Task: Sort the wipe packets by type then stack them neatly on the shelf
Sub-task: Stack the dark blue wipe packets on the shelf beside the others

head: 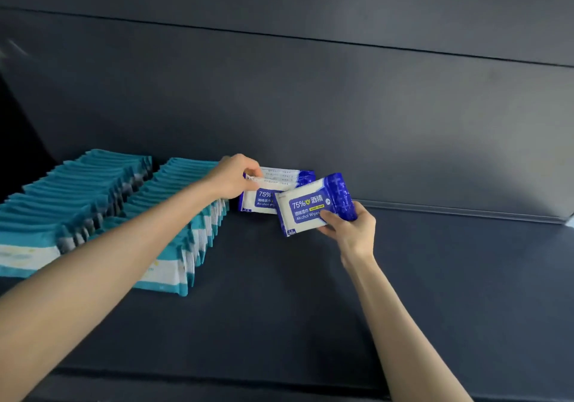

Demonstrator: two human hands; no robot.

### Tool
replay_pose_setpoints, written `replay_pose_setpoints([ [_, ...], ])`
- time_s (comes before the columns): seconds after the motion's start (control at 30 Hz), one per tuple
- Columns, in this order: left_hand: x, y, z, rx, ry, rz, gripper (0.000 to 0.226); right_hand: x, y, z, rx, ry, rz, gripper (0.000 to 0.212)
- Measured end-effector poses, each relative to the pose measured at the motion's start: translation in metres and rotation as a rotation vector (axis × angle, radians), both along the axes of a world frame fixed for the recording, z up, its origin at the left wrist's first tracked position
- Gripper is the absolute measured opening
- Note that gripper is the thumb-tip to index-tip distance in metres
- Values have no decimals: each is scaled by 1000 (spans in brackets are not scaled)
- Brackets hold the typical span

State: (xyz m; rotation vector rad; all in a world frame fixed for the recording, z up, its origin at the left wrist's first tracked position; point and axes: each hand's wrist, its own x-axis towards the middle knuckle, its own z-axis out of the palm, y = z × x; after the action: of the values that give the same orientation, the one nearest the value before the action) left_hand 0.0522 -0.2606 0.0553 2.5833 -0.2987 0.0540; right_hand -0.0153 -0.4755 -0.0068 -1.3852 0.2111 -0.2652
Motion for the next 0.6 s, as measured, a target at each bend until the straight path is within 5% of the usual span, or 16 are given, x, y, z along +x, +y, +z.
replay_pose_setpoints([
  [0.23, 15, 4, 2, 69, 15, -141, 28, 22, 13, -14, -455, 64, -69, 18],
  [0.6, 18, 7, -11, 216, -111, -268, 37, 41, 39, -22, -928, 150, -114, 47],
])
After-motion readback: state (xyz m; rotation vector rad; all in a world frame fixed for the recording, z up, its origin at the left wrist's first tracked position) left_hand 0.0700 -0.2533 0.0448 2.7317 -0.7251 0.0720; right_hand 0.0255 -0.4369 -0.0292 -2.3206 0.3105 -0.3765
